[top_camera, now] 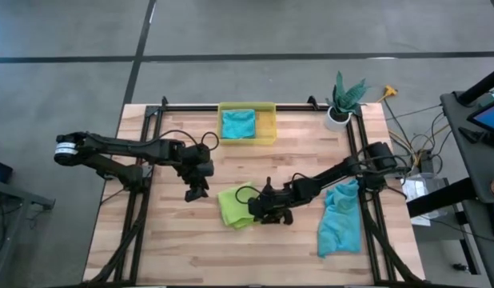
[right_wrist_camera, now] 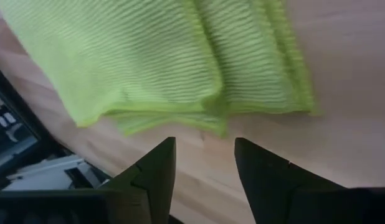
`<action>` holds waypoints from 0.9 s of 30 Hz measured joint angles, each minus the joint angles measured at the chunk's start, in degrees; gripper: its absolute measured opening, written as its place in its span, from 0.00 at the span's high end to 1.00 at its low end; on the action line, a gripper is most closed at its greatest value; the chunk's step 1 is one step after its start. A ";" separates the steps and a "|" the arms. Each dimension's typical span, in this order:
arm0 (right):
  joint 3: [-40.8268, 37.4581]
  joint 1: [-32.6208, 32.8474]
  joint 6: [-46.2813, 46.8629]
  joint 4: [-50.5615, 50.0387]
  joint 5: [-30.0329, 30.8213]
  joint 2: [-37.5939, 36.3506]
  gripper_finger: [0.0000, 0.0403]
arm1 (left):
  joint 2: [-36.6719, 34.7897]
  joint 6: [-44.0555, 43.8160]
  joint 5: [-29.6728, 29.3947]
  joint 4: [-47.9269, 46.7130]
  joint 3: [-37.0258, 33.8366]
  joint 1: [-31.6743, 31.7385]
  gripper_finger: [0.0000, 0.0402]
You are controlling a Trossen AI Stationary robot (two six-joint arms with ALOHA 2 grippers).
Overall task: Fold microfiber towels
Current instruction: Fold the green microfiber cloth
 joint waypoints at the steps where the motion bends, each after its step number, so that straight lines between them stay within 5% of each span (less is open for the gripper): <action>1: 0.48 -0.02 0.60 0.19 0.00 0.34 0.60 | 0.00 0.08 0.00 0.02 0.00 0.00 0.59; 27: 4.43 -0.01 3.20 -6.21 7.58 1.18 0.64 | -0.31 0.56 0.02 -0.12 0.00 0.02 0.59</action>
